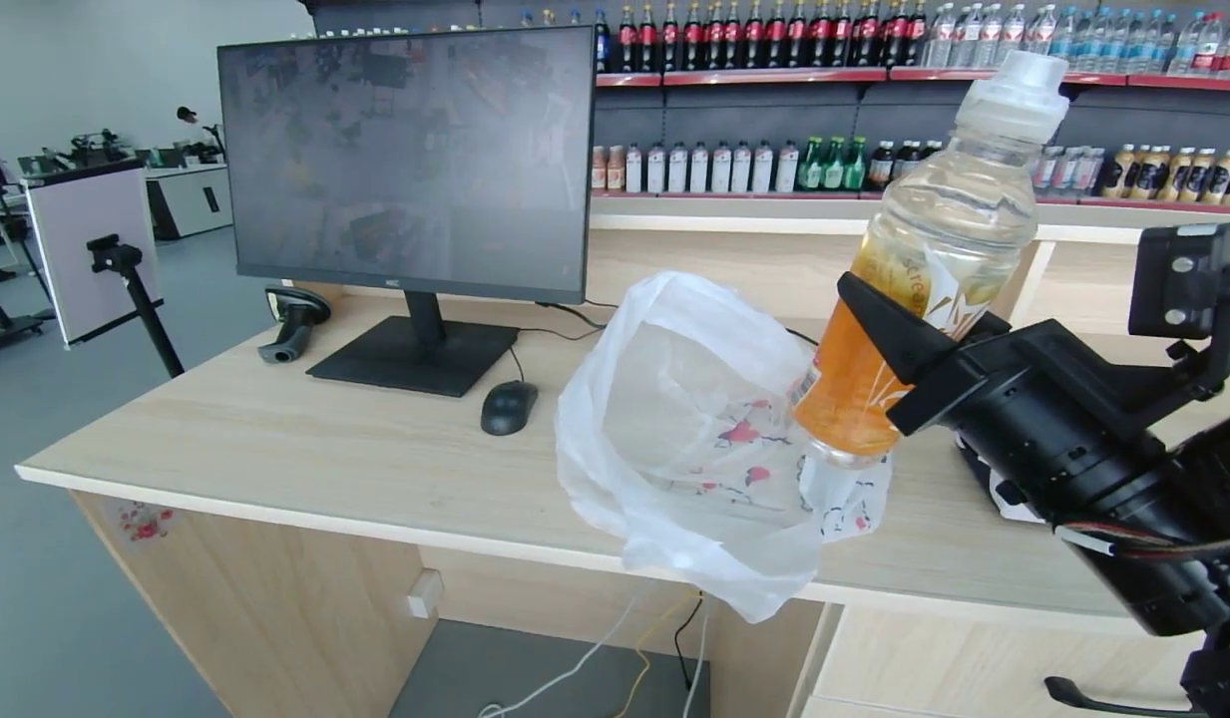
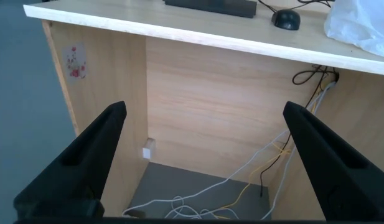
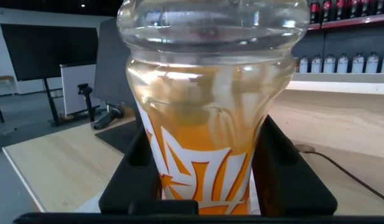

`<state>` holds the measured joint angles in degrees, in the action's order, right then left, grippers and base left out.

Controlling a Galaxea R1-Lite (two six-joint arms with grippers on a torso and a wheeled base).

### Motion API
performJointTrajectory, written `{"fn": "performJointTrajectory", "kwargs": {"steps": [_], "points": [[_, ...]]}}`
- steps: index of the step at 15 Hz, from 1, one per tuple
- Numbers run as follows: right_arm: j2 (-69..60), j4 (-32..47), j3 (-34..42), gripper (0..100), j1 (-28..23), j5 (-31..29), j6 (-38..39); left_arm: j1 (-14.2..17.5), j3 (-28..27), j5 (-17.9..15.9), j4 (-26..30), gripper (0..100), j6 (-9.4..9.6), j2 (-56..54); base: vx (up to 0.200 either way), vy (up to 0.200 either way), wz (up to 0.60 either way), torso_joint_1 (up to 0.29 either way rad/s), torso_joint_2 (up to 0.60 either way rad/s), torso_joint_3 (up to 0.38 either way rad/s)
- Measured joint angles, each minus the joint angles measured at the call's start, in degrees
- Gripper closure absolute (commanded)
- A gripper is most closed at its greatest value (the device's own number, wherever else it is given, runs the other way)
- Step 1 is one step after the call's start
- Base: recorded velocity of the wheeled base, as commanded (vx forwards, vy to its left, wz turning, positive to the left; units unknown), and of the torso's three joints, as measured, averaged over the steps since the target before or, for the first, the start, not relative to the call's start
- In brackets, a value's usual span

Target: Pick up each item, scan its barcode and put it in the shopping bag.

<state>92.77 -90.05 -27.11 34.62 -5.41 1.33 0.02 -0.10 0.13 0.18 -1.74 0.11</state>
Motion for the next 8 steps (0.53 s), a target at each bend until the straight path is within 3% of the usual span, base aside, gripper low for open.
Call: {"fn": "performJointTrajectory", "kwargs": {"steps": [4,8], "points": [[3.3,0.2,-2.7,100,1.0,0.1,0.0,0.0,0.0,0.0,0.1,0,0.02,0.0,0.000,0.000,0.00,0.000,0.00,0.000],[10.7,0.1,-11.1,100,4.5,0.0,0.0,0.0,0.0,0.0,0.1,0,0.00,0.0,0.000,0.000,0.00,0.000,0.00,0.000]]}}
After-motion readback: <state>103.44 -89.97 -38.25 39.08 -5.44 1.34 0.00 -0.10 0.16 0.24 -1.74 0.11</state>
